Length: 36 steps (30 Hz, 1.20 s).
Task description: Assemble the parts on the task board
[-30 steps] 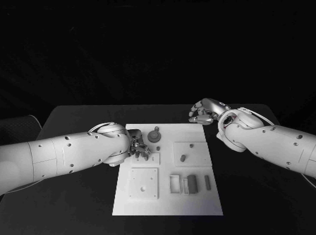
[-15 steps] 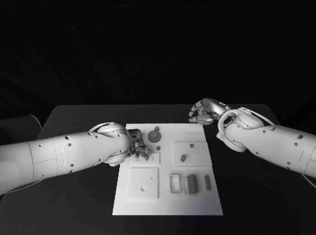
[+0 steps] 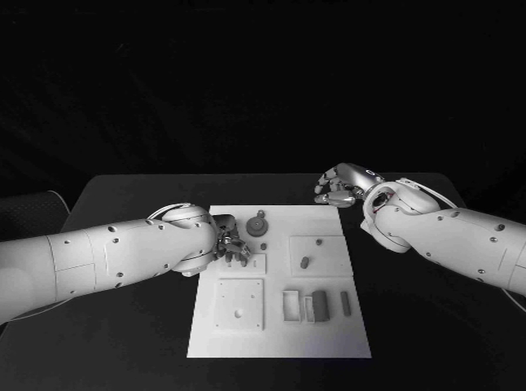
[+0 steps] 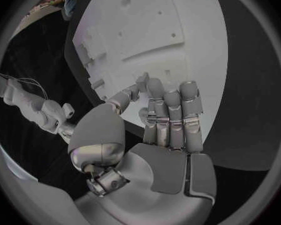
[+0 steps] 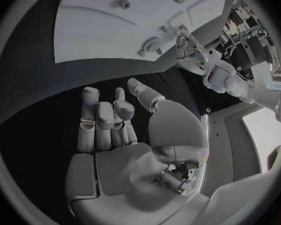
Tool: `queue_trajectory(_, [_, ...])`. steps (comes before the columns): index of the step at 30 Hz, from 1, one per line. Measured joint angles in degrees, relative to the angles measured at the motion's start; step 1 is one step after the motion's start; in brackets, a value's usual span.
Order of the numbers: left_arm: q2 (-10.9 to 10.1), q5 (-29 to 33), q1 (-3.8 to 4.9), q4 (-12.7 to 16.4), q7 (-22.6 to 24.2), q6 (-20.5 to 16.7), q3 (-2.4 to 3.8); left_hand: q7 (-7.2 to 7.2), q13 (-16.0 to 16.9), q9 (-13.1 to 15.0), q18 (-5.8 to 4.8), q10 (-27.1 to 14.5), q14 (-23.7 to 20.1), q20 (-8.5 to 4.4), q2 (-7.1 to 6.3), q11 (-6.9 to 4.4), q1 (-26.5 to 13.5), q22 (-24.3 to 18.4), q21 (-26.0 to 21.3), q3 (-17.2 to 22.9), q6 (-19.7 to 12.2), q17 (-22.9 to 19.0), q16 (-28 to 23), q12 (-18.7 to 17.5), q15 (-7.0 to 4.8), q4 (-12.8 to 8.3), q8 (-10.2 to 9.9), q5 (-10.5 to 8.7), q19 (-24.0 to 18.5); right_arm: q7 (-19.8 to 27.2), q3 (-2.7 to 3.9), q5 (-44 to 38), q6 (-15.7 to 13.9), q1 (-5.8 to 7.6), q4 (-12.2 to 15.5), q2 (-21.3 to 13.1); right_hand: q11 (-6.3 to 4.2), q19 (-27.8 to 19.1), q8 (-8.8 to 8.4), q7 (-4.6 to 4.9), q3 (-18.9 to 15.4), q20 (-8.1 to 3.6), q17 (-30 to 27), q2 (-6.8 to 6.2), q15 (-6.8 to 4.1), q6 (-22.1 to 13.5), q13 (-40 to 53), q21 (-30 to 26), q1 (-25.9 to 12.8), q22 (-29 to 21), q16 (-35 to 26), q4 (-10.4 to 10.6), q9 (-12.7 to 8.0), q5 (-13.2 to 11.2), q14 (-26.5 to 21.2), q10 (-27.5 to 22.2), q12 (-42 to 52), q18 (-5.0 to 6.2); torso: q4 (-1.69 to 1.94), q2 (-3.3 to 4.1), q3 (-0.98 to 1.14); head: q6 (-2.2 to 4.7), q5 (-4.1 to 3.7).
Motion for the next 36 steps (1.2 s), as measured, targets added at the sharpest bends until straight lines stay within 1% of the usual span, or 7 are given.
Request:
queue_trajectory(6, [0.0, 0.0, 0.00, 0.0, 0.0, -0.1, 0.00, -0.06, -0.1, 0.1, 0.00, 0.0, -0.2, 0.01, -0.61, 0.00, -0.4, 0.0, 0.0, -0.2, -0.1, -0.1, 0.0, 0.2, -0.19, 0.8, 0.0, -1.04, 0.0, 0.0, 0.00, 0.0, 0.0, 0.00, 0.0, 0.0, 0.00, 0.0, 0.00, 0.01, 0.0, 0.00, 0.0, 0.00, 0.00, 0.0, 0.0, 0.0, 0.0, 0.0, 0.0, 0.0, 0.0, 0.0, 0.0, 0.0, 0.0, 0.01, -0.01, 0.00, 0.00, -0.01, 0.00])
queue_trajectory(9, [0.0, 0.0, 0.00, 0.0, 0.0, -0.1, 0.00, -0.06, -0.1, 0.1, 0.00, 0.0, -0.2, 0.09, -0.93, 0.01, -0.7, 0.0, 0.0, -0.5, -0.1, -0.1, 0.0, 0.2, -0.19, 1.1, -0.2, -1.04, -0.1, 0.0, 0.00, 0.0, 0.0, 0.00, 0.0, 0.0, 0.00, 0.0, 0.00, 0.01, 0.0, 0.00, 0.0, 0.00, 0.01, 0.0, 0.0, 0.0, 0.0, 0.0, 0.0, 0.0, 0.1, 0.0, 0.0, 0.0, 0.0, 0.01, -0.01, 0.00, 0.00, -0.03, 0.00])
queue_trajectory(11, [0.0, 0.0, 0.00, 0.0, 0.0, -0.1, 0.00, -0.06, -0.1, 0.5, 0.00, -0.1, -0.5, 0.02, -0.27, -0.09, -1.5, 0.0, 0.0, -3.3, -0.1, -0.1, 0.5, 0.5, 0.07, 0.1, -0.2, 0.83, -0.2, 0.0, 0.00, 0.0, 0.0, 0.00, 0.0, 0.0, 0.00, 0.0, 0.00, 0.00, 0.0, 0.00, 0.0, 0.00, 0.01, 0.0, 0.0, 0.0, 0.0, 0.0, 0.0, 0.0, 0.1, 0.0, 0.0, 0.0, 0.0, 0.01, -0.01, 0.00, 0.00, -0.03, 0.00])
queue_trajectory(13, [0.0, 0.1, 0.00, 0.0, 0.0, -0.1, 0.00, -0.06, -0.1, 0.6, 0.01, -0.2, -0.5, -0.01, 0.19, -0.20, -2.0, 0.0, 0.0, -4.5, -0.1, -0.1, 0.6, 0.5, 0.11, -0.4, -0.2, 1.41, -0.6, 0.0, 0.00, 0.0, 0.0, 0.00, 0.0, 0.0, 0.00, 0.0, 0.00, 0.00, 0.0, 0.01, 0.0, 0.00, 0.01, 0.0, 0.0, 0.0, 0.0, 0.0, 0.0, 0.0, 0.1, 0.0, 0.0, 0.0, 0.0, 0.01, -0.01, 0.00, 0.00, -0.03, 0.00])
queue_trajectory(28, [-0.3, 0.1, -0.02, -0.2, 0.1, -0.6, 0.02, -0.07, -0.1, 0.6, 0.02, -0.2, -0.7, 0.00, 0.37, -0.20, -2.1, 0.0, 0.0, -5.1, -0.1, -0.2, 0.6, 0.5, -0.08, -0.7, -0.2, 1.41, -0.6, 0.0, 0.00, 0.1, 0.0, 0.00, -0.1, 0.0, 0.00, 0.0, 0.00, 0.00, 0.1, 0.01, 0.0, 0.00, 0.08, 0.0, 0.0, 0.0, 0.0, 0.0, 0.0, 0.1, 0.0, 0.0, -0.1, 0.0, -0.2, 0.01, -0.01, -0.01, -0.01, 0.15, 0.02])
queue_trajectory(32, [-0.9, 0.2, -0.03, 0.1, 0.3, -0.9, 0.04, -0.08, -0.1, 0.6, 0.02, -0.2, -0.7, 0.00, 0.37, -0.20, -2.1, 0.0, 0.0, -5.3, -0.1, -0.2, 0.6, 0.5, -0.08, -0.9, -0.2, 1.40, -0.6, 0.0, 0.00, 0.1, 0.0, -0.01, -0.2, -0.1, 0.00, 0.0, -0.01, 0.00, 0.2, 0.02, 0.0, 0.00, 0.08, 0.0, 0.0, 0.0, 0.0, 0.0, 0.0, 0.2, 0.0, 0.0, -0.1, 0.0, -0.2, 0.01, -0.02, -0.01, -0.03, 0.25, 0.03])
queue_trajectory(36, [-1.9, 0.2, -0.03, 0.7, 0.5, -1.4, 0.09, -0.10, -0.1, 0.6, 0.02, -0.2, -0.7, 0.01, 0.86, -0.21, -2.1, 0.0, 0.0, -5.3, -0.1, -0.3, 0.6, 0.5, -0.08, -0.9, -0.2, 1.40, -0.6, 0.0, 0.00, 0.1, 0.0, -0.01, -0.3, -0.1, 0.00, 0.0, -0.24, 0.00, 0.2, 0.02, 0.0, 0.00, 0.08, 0.0, 0.0, 0.0, 0.0, 0.0, 0.0, 0.2, 0.0, 0.0, -0.1, 0.0, -0.2, 0.01, -0.03, -0.01, -0.03, 0.42, 0.03])
